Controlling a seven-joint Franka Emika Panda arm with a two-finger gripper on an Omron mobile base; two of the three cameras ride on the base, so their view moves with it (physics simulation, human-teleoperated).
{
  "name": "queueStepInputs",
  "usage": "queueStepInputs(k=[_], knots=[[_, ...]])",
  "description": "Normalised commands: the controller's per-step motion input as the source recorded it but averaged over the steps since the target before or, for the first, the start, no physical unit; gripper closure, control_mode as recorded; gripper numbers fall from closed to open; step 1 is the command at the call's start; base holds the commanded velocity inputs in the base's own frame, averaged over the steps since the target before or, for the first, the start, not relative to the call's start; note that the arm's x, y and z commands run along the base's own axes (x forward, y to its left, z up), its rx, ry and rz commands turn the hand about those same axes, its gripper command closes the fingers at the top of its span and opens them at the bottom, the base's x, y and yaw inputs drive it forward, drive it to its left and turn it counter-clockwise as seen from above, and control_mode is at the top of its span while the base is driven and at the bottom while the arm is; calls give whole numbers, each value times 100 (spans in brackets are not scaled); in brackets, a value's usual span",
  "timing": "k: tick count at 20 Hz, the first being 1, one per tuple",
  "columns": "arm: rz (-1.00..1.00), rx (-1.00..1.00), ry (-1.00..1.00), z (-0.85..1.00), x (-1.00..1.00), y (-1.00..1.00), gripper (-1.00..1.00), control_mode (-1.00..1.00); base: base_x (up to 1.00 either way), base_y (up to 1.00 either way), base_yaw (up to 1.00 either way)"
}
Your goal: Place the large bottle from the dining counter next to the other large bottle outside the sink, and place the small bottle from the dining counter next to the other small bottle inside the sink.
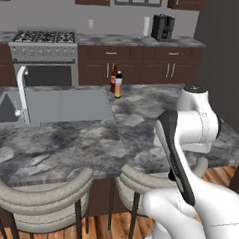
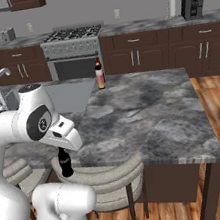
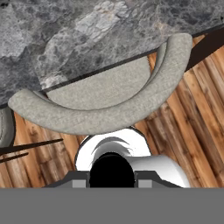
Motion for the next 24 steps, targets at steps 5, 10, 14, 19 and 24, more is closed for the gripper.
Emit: queueStepInputs(k=[5,10,14,19,24], knots=[[0,0,0,0,0,0,100,-100,0,0,0],[0,0,0,0,0,0,100,100,0,0,0],[0,0,0,0,0,0,100,100,0,0,0],[0,0,0,0,0,0,100,100,-1,-31,-1],[0,0,0,0,0,0,100,100,-1,-64,6]])
